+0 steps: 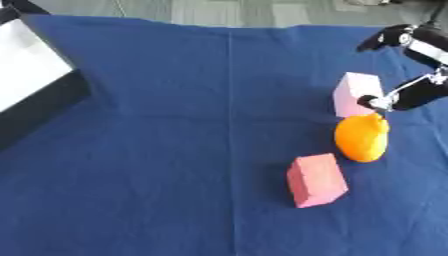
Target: Pick up the objects with one hand, pass them to the other hand, and then place them into the box on the other side of the table.
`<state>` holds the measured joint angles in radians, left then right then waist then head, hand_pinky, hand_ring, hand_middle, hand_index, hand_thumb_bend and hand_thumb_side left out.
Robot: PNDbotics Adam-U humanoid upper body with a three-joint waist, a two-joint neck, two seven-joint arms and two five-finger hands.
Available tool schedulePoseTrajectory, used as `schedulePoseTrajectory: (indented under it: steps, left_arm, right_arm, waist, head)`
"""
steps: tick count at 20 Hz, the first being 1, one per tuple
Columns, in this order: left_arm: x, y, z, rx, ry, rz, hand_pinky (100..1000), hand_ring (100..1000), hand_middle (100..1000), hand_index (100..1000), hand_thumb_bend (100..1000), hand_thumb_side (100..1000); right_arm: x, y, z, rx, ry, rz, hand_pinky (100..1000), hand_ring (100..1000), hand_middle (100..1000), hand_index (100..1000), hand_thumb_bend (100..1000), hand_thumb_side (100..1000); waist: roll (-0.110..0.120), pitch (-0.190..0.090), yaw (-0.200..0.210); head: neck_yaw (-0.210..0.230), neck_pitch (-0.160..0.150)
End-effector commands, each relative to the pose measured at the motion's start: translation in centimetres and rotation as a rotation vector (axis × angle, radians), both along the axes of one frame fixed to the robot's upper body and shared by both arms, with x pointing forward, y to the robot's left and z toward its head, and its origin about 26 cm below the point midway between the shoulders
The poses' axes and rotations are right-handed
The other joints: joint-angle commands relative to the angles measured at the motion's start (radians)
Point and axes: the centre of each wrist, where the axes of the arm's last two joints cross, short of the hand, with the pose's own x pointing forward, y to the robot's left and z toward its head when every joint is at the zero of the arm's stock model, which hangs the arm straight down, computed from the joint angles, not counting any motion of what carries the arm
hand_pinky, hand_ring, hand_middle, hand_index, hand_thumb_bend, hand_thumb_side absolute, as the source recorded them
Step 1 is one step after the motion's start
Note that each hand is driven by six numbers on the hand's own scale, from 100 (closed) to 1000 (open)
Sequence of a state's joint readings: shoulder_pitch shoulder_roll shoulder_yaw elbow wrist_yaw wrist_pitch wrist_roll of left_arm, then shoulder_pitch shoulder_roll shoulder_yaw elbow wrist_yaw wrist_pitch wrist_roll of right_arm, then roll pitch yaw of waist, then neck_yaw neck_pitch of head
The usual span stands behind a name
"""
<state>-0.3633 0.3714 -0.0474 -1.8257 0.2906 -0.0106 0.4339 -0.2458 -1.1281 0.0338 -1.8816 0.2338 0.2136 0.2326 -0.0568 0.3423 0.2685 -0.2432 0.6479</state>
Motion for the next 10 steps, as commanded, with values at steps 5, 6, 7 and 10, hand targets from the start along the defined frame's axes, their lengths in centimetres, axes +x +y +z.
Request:
schedulePoseTrajectory:
  steps: [5, 6, 7, 10]
  left_arm:
    - [-0.9, 0.3, 1.7, 0.038, -0.047, -0.015, 965, 799, 787, 772, 157, 853]
    - [-0.9, 0.3, 1.7, 0.038, -0.046, -0.015, 965, 799, 787, 772, 156, 853]
    - [-0.9, 0.3, 1.7, 0.038, -0.045, -0.016, 965, 799, 787, 772, 156, 855]
    - [-0.9, 0.2, 1.8, 0.040, -0.042, -0.021, 965, 799, 787, 772, 155, 858]
  right_arm:
    - [0.1, -1.1, 0.7, -0.031, 0.008, -0.042, 916, 866, 808, 835, 513, 187]
    - [0.2, -1.2, 0.7, -0.033, 0.010, -0.048, 916, 867, 809, 836, 513, 188]
    - [0.2, -1.3, 0.7, -0.035, 0.011, -0.055, 916, 867, 811, 838, 513, 188]
    - [0.4, -1.7, 0.7, -0.042, 0.004, -0.076, 916, 867, 811, 840, 514, 191]
  waist:
    - [0.009, 0.007, 0.009]
    - [0.010, 0.008, 0.011]
    - [0.010, 0.010, 0.012]
    - [0.011, 0.015, 0.015]
  head:
    - [-0.010, -0.007]
    - [-0.010, -0.009]
    - [-0.011, -0.012]
    - [-0.015, -0.020]
